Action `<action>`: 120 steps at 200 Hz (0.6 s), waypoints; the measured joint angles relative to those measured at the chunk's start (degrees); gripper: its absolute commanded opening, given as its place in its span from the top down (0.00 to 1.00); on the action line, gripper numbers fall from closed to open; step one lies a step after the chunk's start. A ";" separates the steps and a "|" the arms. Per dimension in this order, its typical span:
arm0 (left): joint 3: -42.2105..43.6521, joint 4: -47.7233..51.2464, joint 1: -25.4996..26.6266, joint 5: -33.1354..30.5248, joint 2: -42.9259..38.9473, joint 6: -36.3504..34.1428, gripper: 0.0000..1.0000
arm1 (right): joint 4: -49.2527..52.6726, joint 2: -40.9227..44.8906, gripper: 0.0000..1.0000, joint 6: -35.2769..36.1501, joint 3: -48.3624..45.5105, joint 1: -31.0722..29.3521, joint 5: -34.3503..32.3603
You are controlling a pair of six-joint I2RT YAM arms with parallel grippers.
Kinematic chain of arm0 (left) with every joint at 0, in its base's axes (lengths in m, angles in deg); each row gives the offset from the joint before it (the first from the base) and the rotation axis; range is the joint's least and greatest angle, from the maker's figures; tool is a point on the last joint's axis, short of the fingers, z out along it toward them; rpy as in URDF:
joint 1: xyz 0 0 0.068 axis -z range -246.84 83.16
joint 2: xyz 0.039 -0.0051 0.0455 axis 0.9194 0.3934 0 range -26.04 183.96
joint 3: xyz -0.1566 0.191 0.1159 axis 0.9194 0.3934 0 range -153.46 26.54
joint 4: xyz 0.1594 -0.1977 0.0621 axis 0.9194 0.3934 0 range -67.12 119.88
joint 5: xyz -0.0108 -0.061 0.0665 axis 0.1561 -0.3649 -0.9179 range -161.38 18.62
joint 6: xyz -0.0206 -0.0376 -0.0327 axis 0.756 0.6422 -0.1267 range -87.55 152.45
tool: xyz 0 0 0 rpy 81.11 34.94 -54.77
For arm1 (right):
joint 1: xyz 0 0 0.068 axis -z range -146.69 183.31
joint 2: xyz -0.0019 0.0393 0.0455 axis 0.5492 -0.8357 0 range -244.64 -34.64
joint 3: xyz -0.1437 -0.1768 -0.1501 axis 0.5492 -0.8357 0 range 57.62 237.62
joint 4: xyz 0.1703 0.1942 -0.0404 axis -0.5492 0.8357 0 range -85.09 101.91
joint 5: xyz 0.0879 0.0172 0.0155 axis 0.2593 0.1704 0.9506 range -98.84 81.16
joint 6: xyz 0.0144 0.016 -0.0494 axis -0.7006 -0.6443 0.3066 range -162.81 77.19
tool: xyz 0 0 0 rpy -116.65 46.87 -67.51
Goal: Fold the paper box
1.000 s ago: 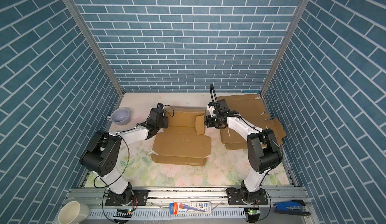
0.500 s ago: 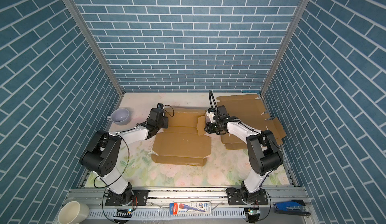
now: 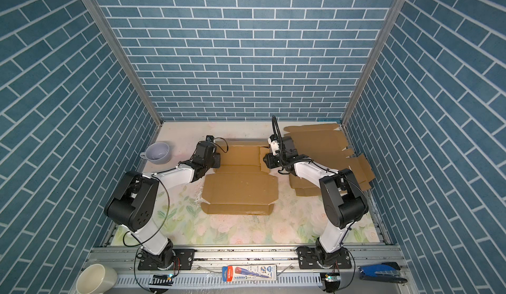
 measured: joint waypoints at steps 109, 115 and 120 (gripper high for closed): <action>-1.79 2.40 2.29 -6.43 1.09 5.75 1.00 | -11.19 -7.04 0.91 -8.28 0.26 -11.65 -41.42; -1.79 2.43 2.40 -6.88 1.11 6.03 1.00 | -11.23 -7.04 0.83 -8.46 0.24 -11.67 -41.46; -1.79 2.45 2.45 -7.21 1.14 6.19 1.00 | -11.30 -7.04 0.78 -8.70 0.22 -11.67 -41.44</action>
